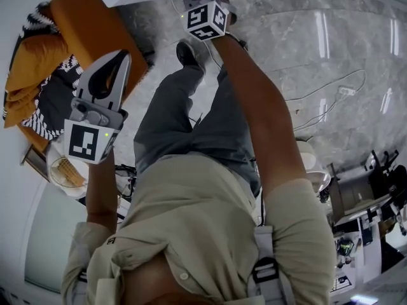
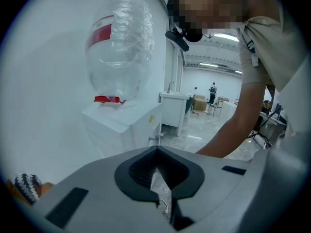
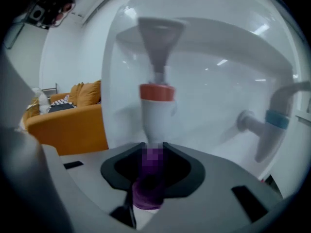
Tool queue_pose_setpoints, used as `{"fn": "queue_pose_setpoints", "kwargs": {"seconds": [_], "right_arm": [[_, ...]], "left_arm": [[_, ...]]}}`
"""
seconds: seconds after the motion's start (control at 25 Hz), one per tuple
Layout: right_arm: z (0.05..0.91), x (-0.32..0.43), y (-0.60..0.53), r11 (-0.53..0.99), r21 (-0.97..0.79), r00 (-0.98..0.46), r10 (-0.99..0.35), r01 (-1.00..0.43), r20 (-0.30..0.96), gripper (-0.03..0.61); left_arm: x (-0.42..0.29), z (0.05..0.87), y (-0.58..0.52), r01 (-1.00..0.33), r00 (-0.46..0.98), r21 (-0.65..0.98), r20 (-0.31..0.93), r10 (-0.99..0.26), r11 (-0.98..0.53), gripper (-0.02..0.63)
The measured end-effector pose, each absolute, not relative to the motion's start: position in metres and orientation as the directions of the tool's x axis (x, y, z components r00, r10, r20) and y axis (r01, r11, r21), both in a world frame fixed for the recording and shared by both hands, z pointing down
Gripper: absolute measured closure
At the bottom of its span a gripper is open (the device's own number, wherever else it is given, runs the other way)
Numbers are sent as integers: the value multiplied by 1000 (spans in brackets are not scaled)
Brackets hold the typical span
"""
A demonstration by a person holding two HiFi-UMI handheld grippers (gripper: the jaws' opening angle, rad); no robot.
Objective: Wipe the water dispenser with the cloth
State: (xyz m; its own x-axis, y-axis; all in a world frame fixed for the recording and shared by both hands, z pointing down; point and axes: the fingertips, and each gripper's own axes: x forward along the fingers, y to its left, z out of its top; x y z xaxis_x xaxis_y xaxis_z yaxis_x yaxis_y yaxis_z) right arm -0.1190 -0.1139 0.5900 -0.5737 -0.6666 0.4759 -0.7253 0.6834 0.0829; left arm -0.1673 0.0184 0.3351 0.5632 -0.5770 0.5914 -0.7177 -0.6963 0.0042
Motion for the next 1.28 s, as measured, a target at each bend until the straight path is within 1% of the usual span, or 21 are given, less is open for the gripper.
{"fn": "queue_pose_setpoints", "kwargs": {"seconds": [0.12,0.4,0.52,0.64,0.8,0.92,1.12,1.28], "right_arm": [[589,-137,-105,738,83,-625,-621,-670,473,458],[595,-128,-108,793,147,-653,-578,-591,490,460],[601,-120,-111,802,172,-647,-571,-572,505,460],[619,-88,-122,774,176,-605,-595,-608,529,459],[631,-22,-152,625,117,-466,-681,-772,564,459],[626,2,-166,548,87,-409,-710,-832,573,459],[622,-7,-168,564,26,-455,-693,-826,559,457],[622,-32,-151,665,16,-550,-630,-746,548,457]], "left_arm": [[-164,335,16,-709,565,-1,597,-570,-705,597],[-153,330,0,-742,565,17,554,-611,-671,597],[-151,335,1,-730,567,15,572,-593,-683,597],[-142,344,0,-715,567,11,593,-571,-699,597],[-124,333,-16,-739,587,43,530,-612,-672,597],[-125,328,-17,-737,589,45,532,-608,-674,597],[-119,331,-20,-730,586,38,548,-597,-682,597],[-115,332,-24,-729,584,31,550,-597,-684,597]]}}
